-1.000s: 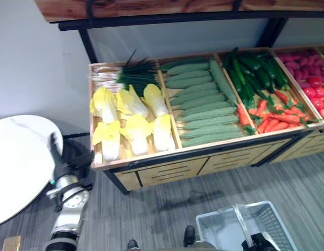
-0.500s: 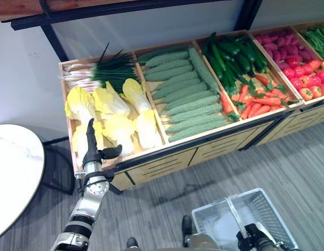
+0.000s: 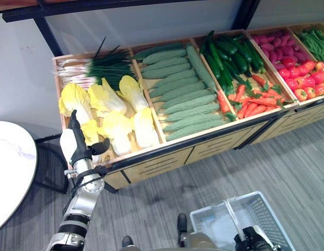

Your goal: Get the vegetables into the basket

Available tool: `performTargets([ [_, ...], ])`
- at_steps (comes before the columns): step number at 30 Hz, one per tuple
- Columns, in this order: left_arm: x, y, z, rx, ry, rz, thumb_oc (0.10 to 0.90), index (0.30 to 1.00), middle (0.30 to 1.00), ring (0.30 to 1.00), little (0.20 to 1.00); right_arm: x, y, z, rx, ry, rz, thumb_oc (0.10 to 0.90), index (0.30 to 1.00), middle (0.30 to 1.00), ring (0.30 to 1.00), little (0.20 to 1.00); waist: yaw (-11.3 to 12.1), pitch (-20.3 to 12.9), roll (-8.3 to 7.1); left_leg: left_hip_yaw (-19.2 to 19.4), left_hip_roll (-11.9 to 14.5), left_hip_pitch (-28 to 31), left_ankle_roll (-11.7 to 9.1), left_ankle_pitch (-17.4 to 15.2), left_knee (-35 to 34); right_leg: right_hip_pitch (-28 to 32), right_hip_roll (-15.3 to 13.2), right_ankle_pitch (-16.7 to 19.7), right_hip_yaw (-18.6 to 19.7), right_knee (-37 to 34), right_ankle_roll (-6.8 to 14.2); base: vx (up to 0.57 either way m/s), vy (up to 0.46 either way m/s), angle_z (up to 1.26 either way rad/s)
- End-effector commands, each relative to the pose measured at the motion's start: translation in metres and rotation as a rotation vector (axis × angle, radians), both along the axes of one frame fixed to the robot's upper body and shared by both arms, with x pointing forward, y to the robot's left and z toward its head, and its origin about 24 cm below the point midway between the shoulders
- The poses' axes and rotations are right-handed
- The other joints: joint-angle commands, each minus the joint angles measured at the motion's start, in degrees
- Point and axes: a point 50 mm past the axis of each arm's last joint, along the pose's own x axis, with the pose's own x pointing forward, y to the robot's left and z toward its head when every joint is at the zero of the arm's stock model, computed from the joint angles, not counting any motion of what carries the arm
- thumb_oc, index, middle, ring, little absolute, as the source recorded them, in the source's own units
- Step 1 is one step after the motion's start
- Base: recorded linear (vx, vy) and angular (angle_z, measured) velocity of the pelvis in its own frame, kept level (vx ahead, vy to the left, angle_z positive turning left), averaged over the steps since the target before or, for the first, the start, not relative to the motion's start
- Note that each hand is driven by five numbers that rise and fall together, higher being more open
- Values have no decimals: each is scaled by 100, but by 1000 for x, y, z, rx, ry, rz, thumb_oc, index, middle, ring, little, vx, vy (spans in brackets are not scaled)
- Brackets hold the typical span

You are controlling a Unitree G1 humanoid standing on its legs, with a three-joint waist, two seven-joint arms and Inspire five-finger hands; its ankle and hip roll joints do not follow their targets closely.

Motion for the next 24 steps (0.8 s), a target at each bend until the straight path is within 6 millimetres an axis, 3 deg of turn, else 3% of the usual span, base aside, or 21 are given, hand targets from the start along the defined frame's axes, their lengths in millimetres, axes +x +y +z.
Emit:
performTargets([
  [1,15,10,54,151,-240,5,900,1000,1000,1000,1000,14,3,3,-31,-63,42,400,300,300,300,300,11,-305,-284,-333,150,45,-151,-221,3,136,-606,-71,24,31,673,0,0,0],
  [9,11,18,40,141,-178,68,900,1000,1000,1000,1000,13,2,3,-40,-60,37,400,300,300,300,300,39,-283,-296,-372,140,20,-137,-227,3,115,-611,-56,18,31,670,0,0,0],
  [24,16,32,-1,239,122,86,900,1000,1000,1000,1000,19,2,5,-46,-69,70,400,300,300,300,300,-75,-264,-315,-289,145,38,-147,-233,3,70,-565,-50,104,31,663,0,0,0],
])
